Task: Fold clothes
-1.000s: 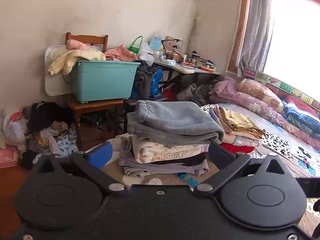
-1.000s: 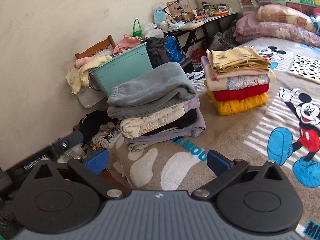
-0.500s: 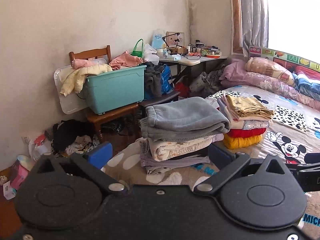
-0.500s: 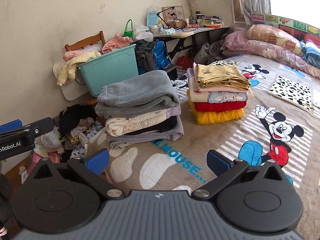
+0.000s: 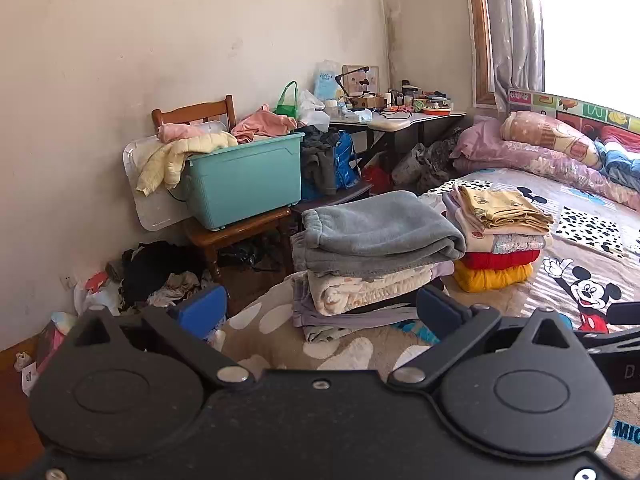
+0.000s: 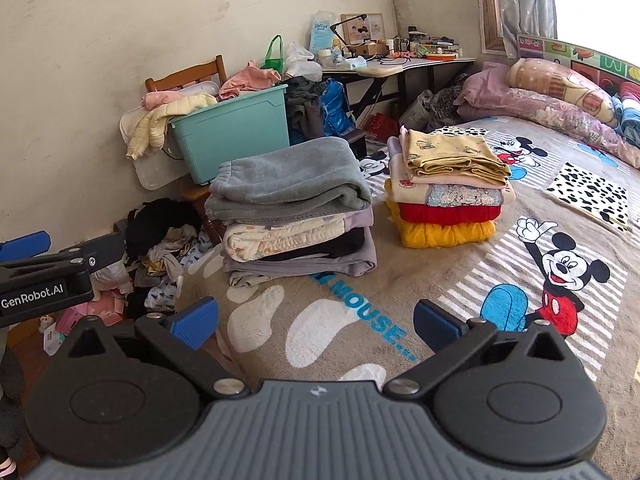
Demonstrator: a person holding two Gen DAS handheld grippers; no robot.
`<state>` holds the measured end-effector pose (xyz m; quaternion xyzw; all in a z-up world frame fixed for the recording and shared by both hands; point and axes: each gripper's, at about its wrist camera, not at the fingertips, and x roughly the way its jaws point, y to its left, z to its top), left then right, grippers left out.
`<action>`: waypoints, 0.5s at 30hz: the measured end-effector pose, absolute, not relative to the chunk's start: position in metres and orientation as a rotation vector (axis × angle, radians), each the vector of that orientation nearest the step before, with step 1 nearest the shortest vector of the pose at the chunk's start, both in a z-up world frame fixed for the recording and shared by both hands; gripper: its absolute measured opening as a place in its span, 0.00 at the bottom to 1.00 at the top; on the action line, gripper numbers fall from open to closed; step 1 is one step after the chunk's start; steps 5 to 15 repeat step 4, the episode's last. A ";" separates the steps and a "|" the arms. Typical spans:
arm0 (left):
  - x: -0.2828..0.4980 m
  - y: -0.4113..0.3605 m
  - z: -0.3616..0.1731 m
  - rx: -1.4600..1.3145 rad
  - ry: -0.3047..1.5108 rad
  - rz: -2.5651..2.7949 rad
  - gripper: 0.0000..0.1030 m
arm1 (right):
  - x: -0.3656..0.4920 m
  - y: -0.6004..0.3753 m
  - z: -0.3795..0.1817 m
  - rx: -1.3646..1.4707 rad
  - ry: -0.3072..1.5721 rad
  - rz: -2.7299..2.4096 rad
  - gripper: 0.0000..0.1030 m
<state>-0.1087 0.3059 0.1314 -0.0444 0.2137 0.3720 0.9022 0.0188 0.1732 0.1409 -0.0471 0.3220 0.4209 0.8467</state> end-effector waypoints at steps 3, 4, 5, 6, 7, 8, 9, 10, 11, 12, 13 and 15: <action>-0.112 0.303 0.133 -0.081 0.429 0.779 1.00 | 0.016 0.173 0.143 -0.096 0.678 0.895 1.00; -0.112 0.302 0.133 -0.079 0.427 0.783 1.00 | 0.015 0.172 0.144 -0.093 0.678 0.898 1.00; -0.112 0.302 0.133 -0.079 0.427 0.783 1.00 | 0.015 0.172 0.144 -0.093 0.678 0.898 1.00; -0.112 0.302 0.133 -0.079 0.427 0.783 1.00 | 0.015 0.172 0.144 -0.093 0.678 0.898 1.00; -0.112 0.302 0.133 -0.079 0.427 0.783 1.00 | 0.015 0.172 0.144 -0.093 0.678 0.898 1.00; -0.112 0.302 0.133 -0.079 0.427 0.783 1.00 | 0.015 0.172 0.144 -0.093 0.678 0.898 1.00; -0.112 0.302 0.133 -0.079 0.427 0.783 1.00 | 0.015 0.172 0.144 -0.093 0.678 0.898 1.00; -0.112 0.302 0.133 -0.079 0.427 0.783 1.00 | 0.015 0.172 0.144 -0.093 0.678 0.898 1.00; -0.112 0.302 0.133 -0.079 0.427 0.783 1.00 | 0.015 0.172 0.144 -0.093 0.678 0.898 1.00; -0.112 0.302 0.133 -0.079 0.427 0.783 1.00 | 0.015 0.172 0.144 -0.093 0.678 0.898 1.00; -0.112 0.302 0.133 -0.079 0.427 0.783 1.00 | 0.015 0.172 0.144 -0.093 0.678 0.898 1.00; -0.112 0.302 0.133 -0.079 0.427 0.783 1.00 | 0.015 0.172 0.144 -0.093 0.678 0.898 1.00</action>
